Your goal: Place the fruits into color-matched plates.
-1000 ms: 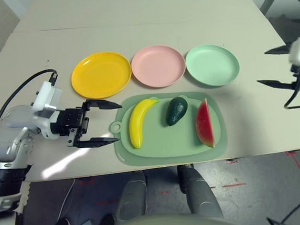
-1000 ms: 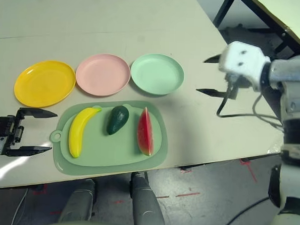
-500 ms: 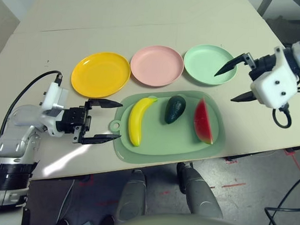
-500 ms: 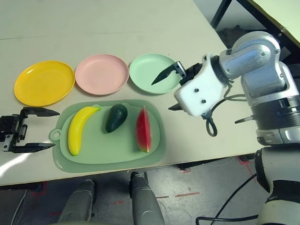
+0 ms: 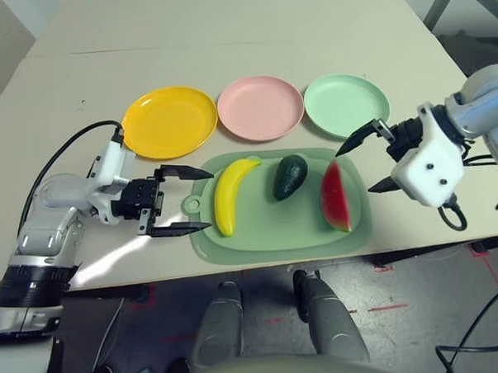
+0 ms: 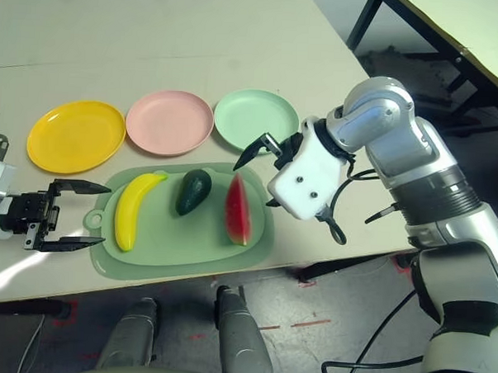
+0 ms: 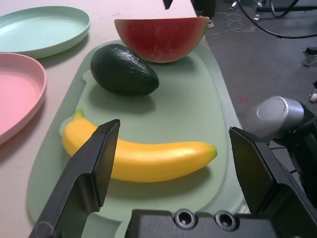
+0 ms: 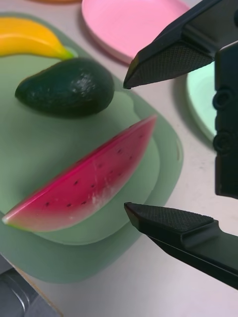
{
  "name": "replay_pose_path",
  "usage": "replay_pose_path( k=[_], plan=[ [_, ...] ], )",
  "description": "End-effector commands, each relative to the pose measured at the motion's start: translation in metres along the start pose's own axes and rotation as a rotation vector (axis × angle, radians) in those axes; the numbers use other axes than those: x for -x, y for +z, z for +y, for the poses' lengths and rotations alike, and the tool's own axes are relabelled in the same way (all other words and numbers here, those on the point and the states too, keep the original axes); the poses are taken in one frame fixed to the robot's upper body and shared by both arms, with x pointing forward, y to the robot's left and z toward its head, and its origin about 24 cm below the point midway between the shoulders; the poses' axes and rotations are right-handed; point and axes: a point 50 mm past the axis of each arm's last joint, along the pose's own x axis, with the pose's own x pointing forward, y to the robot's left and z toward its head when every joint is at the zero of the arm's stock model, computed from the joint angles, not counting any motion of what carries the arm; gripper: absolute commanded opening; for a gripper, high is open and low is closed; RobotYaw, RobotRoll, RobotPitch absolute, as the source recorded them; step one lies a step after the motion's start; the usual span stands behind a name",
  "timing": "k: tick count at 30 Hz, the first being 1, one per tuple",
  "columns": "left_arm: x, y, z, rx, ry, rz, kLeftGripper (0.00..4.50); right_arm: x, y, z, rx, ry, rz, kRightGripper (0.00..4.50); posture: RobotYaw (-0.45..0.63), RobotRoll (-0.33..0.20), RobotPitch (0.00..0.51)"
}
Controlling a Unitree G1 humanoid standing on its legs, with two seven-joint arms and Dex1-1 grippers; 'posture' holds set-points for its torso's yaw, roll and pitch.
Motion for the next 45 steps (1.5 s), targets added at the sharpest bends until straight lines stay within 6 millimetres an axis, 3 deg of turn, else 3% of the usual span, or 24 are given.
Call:
replay_pose_path(
  k=[1,13,19,25,37,45],
  plan=[
    [-0.004,0.0,-0.002,0.005,-0.03,0.008,4.49,-0.014,0.0,0.002,0.004,0.05,-0.013,4.5,-0.07,0.0,0.218],
    [0.001,0.0,-0.004,-0.013,-0.021,0.058,4.49,-0.048,-0.021,0.016,-0.078,0.123,-0.022,4.5,-0.02,0.0,0.214],
    [0.006,-0.002,-0.009,-0.006,-0.017,0.092,4.49,-0.058,-0.019,0.023,-0.109,0.132,-0.056,4.5,-0.02,0.0,0.215],
    [0.007,-0.003,-0.009,-0.006,-0.013,0.094,4.49,-0.06,-0.017,0.025,-0.154,0.134,-0.056,4.5,-0.02,0.0,0.214],
    [0.003,-0.004,-0.005,-0.021,-0.035,0.099,4.49,-0.056,-0.009,0.025,-0.422,0.127,-0.039,4.5,-0.04,0.0,0.206],
    [0.005,-0.006,-0.004,-0.026,-0.044,0.116,4.49,-0.057,-0.015,0.013,-0.547,0.037,0.02,4.5,-0.04,0.0,0.202]
  ],
)
